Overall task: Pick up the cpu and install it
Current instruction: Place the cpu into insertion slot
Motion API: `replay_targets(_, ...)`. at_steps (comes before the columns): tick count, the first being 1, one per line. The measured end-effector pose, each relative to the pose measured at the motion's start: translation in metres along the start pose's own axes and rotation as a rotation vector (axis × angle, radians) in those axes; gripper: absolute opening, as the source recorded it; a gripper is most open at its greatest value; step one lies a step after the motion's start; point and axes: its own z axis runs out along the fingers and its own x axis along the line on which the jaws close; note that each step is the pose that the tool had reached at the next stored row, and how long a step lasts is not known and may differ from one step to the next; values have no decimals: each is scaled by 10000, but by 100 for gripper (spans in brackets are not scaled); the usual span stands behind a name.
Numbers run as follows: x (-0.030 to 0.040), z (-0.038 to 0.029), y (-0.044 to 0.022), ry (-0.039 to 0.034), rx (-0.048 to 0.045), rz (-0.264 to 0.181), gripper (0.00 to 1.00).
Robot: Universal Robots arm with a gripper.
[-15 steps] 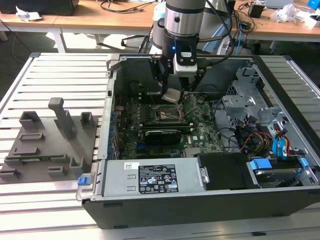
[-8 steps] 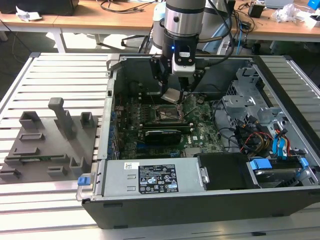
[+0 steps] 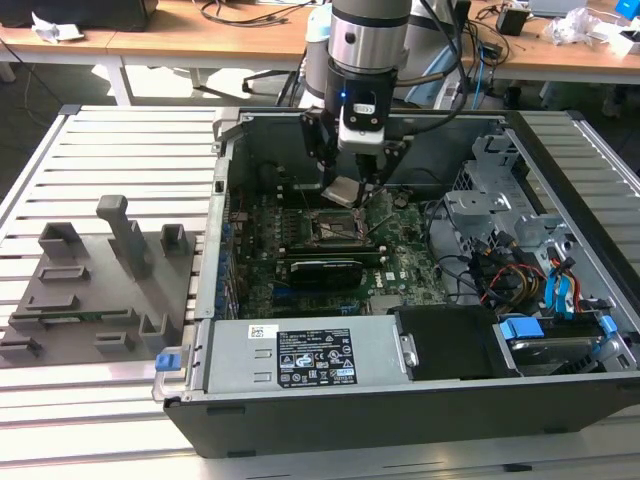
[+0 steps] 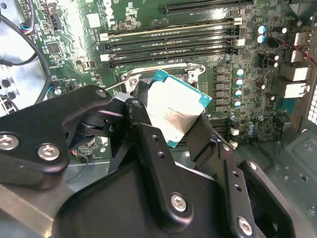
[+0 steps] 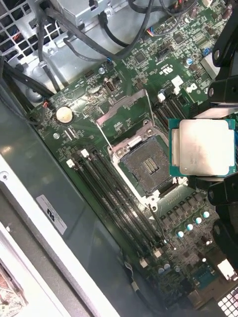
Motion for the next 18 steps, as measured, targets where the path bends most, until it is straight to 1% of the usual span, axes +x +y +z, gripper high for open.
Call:
replay_targets(2,0,0,0,9,7,199,55)
replay_targets(5,0,2,0,34,27,721,55)
replay_targets(7,0,3,0,45,34,947,55)
replay_targets(8,0,4,0,56,43,1190,55)
replay_targets(12,0,5,0,80,63,1710,55)
replay_targets(13,0,6,0,91,70,1932,55)
replay_targets(15,0,7,0,108,79,2234,55)
replay_targets(18,0,8,0,129,89,2609,55)
